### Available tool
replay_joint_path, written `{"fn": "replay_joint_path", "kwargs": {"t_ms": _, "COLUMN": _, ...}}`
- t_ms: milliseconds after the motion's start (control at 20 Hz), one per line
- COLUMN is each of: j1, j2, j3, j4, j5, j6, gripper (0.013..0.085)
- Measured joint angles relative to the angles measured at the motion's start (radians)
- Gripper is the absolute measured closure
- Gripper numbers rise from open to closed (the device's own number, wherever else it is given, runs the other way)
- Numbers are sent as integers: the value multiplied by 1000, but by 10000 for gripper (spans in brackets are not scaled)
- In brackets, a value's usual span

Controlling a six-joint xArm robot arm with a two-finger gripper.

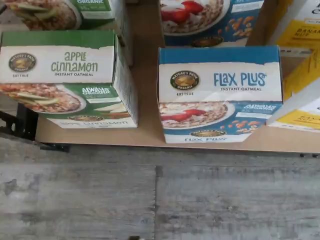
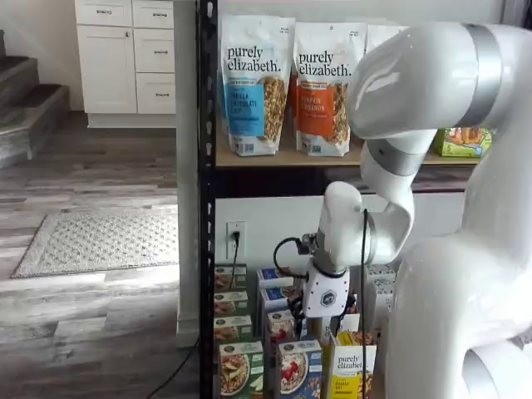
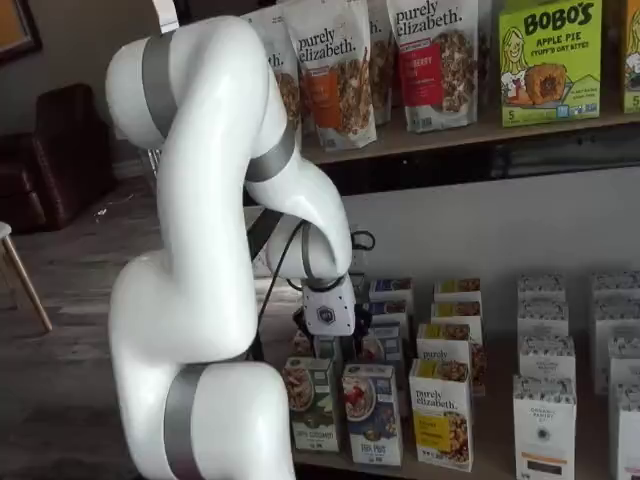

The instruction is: Pick up the blue and white box that is on the bottom shelf, the second box from the left

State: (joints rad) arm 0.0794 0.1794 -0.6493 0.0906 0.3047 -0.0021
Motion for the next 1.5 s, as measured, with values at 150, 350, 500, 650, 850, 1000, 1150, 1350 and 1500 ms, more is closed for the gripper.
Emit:
{"fn": "replay_joint_path", "kwargs": {"t_ms": 150, "j1": 4, "j2": 48, "j3": -35, "j4": -19, "j5": -8, "j6": 22, "gripper": 130}}
{"fn": "replay_joint_path", "kwargs": {"t_ms": 350, "j1": 6, "j2": 101, "j3": -73, "j4": -13, "j5": -25, "j6": 17, "gripper": 130}}
{"fn": "replay_joint_path", "kwargs": {"t_ms": 500, "j1": 4, "j2": 139, "j3": -100, "j4": 2, "j5": -40, "j6": 0, "gripper": 130}}
{"fn": "replay_joint_path", "kwargs": {"t_ms": 650, "j1": -1, "j2": 180, "j3": -133, "j4": -2, "j5": -45, "j6": -1, "gripper": 130}}
{"fn": "replay_joint_path", "kwargs": {"t_ms": 850, "j1": -2, "j2": 231, "j3": -173, "j4": 0, "j5": -52, "j6": -4, "gripper": 130}}
{"fn": "replay_joint_path", "kwargs": {"t_ms": 1000, "j1": -2, "j2": 256, "j3": -196, "j4": -14, "j5": -57, "j6": 9, "gripper": 130}}
{"fn": "replay_joint_path", "kwargs": {"t_ms": 1150, "j1": 0, "j2": 276, "j3": -216, "j4": -16, "j5": -56, "j6": 13, "gripper": 130}}
{"fn": "replay_joint_path", "kwargs": {"t_ms": 1350, "j1": -3, "j2": 304, "j3": -246, "j4": -45, "j5": -51, "j6": 38, "gripper": 130}}
{"fn": "replay_joint_path", "kwargs": {"t_ms": 1500, "j1": -10, "j2": 321, "j3": -266, "j4": -72, "j5": -42, "j6": 58, "gripper": 130}}
